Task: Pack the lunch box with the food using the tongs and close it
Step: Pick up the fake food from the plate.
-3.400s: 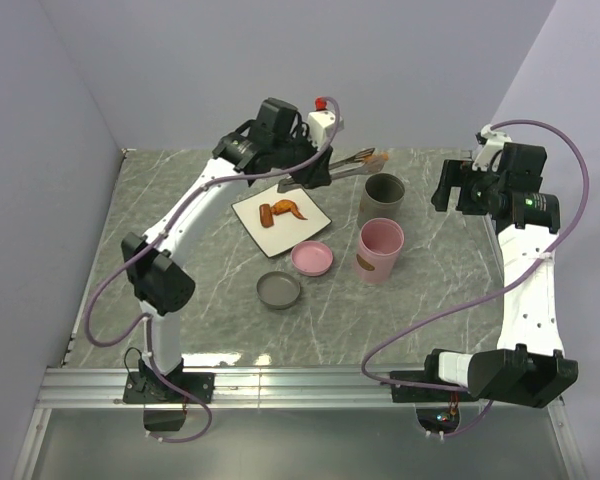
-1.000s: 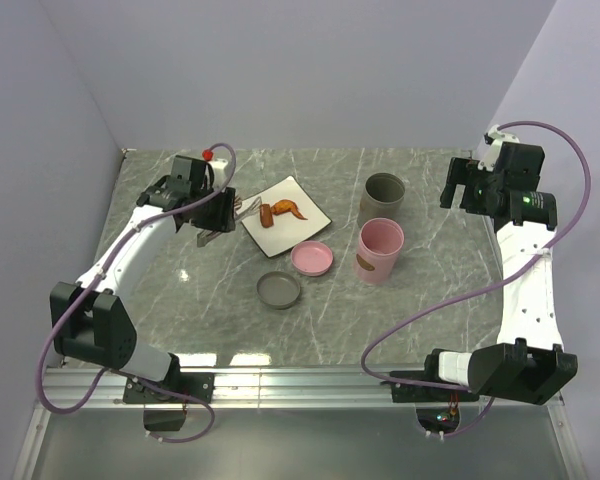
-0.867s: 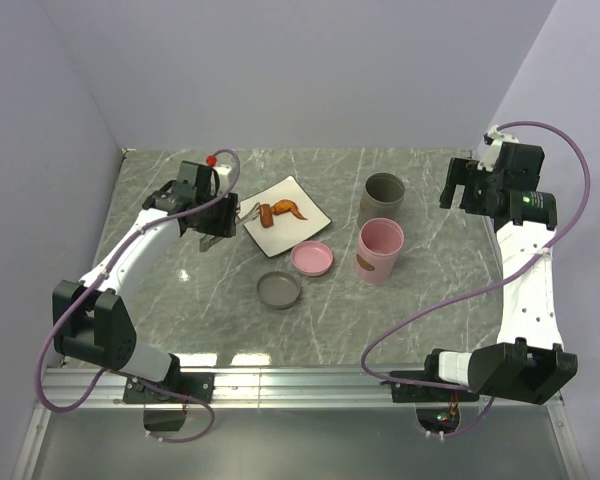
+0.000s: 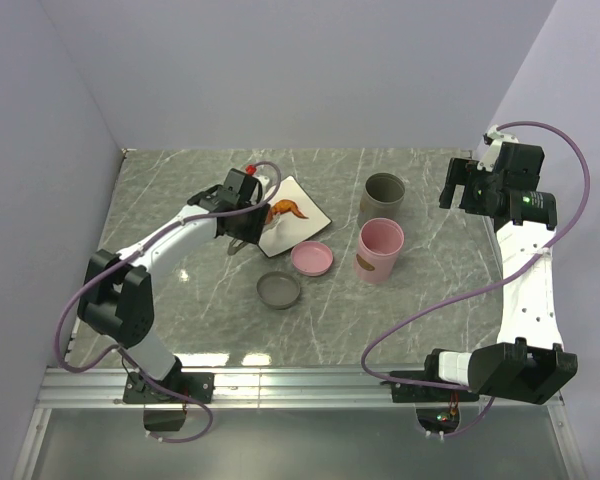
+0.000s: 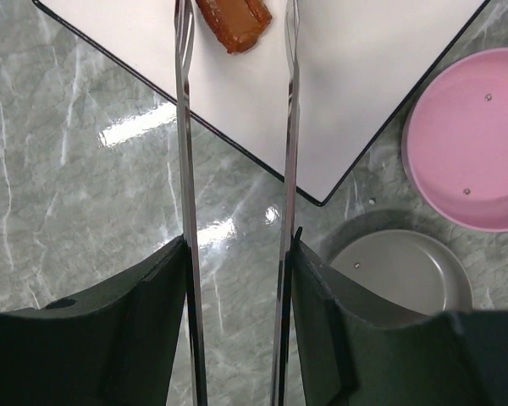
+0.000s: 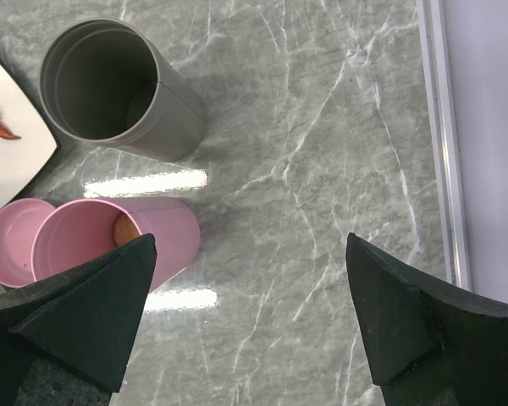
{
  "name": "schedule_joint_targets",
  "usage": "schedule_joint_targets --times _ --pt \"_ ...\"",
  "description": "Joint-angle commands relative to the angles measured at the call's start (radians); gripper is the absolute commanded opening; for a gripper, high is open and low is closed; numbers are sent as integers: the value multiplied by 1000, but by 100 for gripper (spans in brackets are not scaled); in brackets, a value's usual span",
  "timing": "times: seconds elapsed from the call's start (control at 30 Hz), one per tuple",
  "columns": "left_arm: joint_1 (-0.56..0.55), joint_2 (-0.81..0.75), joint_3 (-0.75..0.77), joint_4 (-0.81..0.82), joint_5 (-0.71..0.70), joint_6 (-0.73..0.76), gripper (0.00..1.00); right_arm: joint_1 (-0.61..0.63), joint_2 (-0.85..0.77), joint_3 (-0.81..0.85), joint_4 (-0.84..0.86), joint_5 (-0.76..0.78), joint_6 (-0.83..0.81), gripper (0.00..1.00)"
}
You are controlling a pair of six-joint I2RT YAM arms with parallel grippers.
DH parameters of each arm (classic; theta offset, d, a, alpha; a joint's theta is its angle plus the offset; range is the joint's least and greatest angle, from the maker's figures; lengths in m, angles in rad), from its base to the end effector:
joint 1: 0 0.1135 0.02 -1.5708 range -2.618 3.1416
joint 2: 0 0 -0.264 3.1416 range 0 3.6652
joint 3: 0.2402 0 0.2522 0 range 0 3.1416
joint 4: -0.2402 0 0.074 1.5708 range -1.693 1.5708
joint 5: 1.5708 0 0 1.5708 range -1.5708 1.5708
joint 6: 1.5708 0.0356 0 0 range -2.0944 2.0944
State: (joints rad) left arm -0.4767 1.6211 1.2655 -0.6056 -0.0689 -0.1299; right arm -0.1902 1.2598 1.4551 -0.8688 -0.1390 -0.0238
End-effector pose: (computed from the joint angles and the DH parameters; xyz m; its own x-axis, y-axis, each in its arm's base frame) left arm 0.3090 -0.1568 0.2583 -0.7771 0.2559 -0.5750 0.3248 0.9456 -0.0182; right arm 0.2496 -0.0430 0.4031 -0.6142 0.0943 -0.7835 0.0663 0.9955 0.0678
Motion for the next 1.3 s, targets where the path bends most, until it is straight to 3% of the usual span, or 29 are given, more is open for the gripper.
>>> schedule_joint_targets --times 0.0,0.5,0.87,1.27 --pt "-5 13 49 15 -29 -22 55 -6 6 25 13 12 -8 100" --pt "93 11 64 -31 26 4 38 -6 4 24 11 13 -7 100" --pt "93 -64 80 -39 50 35 24 -6 1 27 7 9 -5 100" --pt "92 -90 178 -74 87 38 16 -6 4 42 -4 1 -11 100"
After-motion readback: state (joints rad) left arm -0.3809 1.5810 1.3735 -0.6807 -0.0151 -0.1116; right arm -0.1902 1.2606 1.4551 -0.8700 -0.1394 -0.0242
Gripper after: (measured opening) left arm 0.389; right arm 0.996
